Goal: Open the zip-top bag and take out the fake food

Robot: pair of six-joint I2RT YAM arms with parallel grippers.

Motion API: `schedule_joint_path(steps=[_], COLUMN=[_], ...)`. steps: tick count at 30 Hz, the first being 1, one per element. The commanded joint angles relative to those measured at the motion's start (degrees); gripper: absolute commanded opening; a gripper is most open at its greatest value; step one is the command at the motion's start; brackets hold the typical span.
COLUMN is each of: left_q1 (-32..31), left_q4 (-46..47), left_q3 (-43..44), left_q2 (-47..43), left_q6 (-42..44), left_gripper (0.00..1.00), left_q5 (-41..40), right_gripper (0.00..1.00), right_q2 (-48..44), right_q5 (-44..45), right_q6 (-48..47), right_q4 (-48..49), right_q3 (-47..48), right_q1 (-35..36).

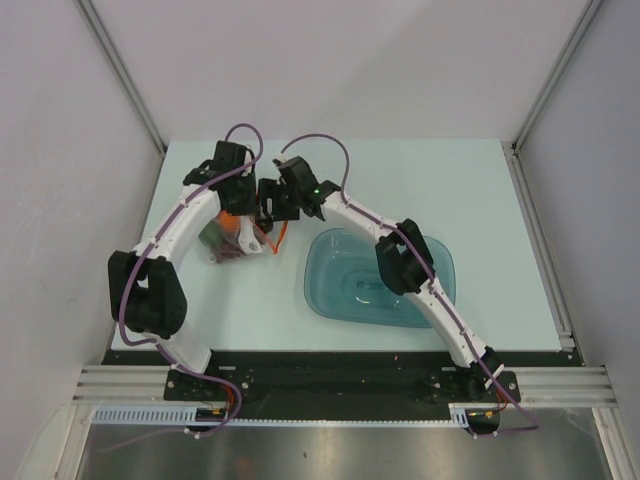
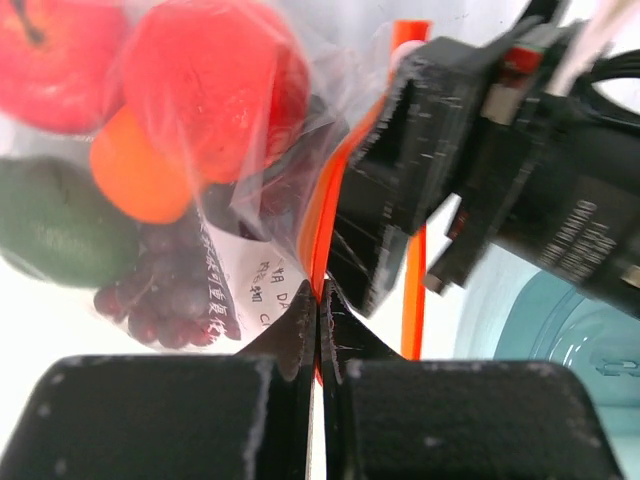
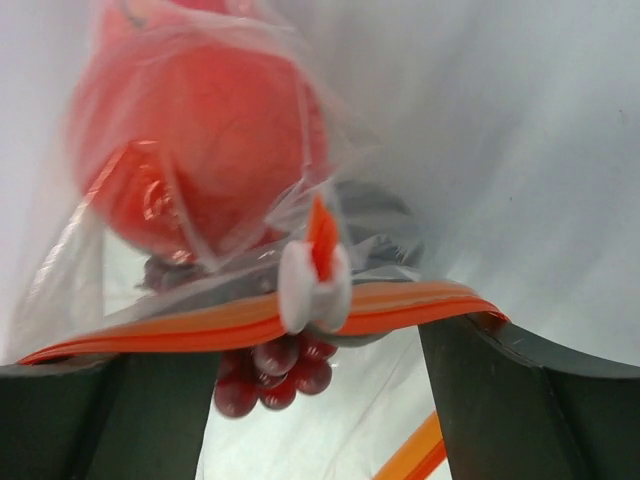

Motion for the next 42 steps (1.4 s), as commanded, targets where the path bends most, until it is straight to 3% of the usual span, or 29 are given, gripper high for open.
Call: schedule_joint_path(steps=[1, 9, 11, 13, 19, 24, 34, 38, 42], left_q1=[-0.6, -0.8, -0.8, -0.8, -0.1, 1.5, 2.8, 2.8, 2.8], left_q4=[0.4, -0.4, -0.8, -1.1, -1.7, -1.0, -0.7, -0.3, -0.5], left_q3=[-0.4, -0.1, 0.2, 0.4, -0.4, -1.9, -1.8, -2.8, -3.4], left_q2=[-2.4, -1.7, -1.5, -1.3, -1.7, -3.0, -3.0, -4.1, -5.4], left_q6=[-0.8, -0.1, -0.1, 0.1, -0.1, -1.2, -0.1, 0.7, 1.0], left_gripper=[0.00, 0.00, 0.00, 0.00, 0.00, 0.00, 0.00, 0.00, 0.00], left_q5=[1.9, 1.3, 0.5, -1.2, -4.2, -4.4, -4.2, -3.9, -3.4], right_gripper=[0.80, 0.80, 0.68, 0.48, 0.12, 0.00, 0.00, 0.00, 0.00], right_q2=[3.2, 5.2, 5.4, 4.5, -0.8, -5.5, -16.2, -26.9, -39.5], right_q5=[2.3, 2.4, 2.7, 2.7, 3.4, 3.5, 0.2, -0.9, -1.1], right_q6=[-0.2, 1.7, 1.8, 1.8, 0.7, 0.1, -2.1, -6.0, -10.4], right_q4=[4.1, 6.4, 5.8, 5.4, 3.2, 0.1, -12.8, -19.3, -20.2], right_q3=[1.4, 2.1, 3.3, 4.1, 3.7, 1.4, -4.6, -13.8, -33.5], right_q1=[0.9, 1.4, 1.3, 1.3, 1.2, 1.3, 0.9, 0.0, -1.3])
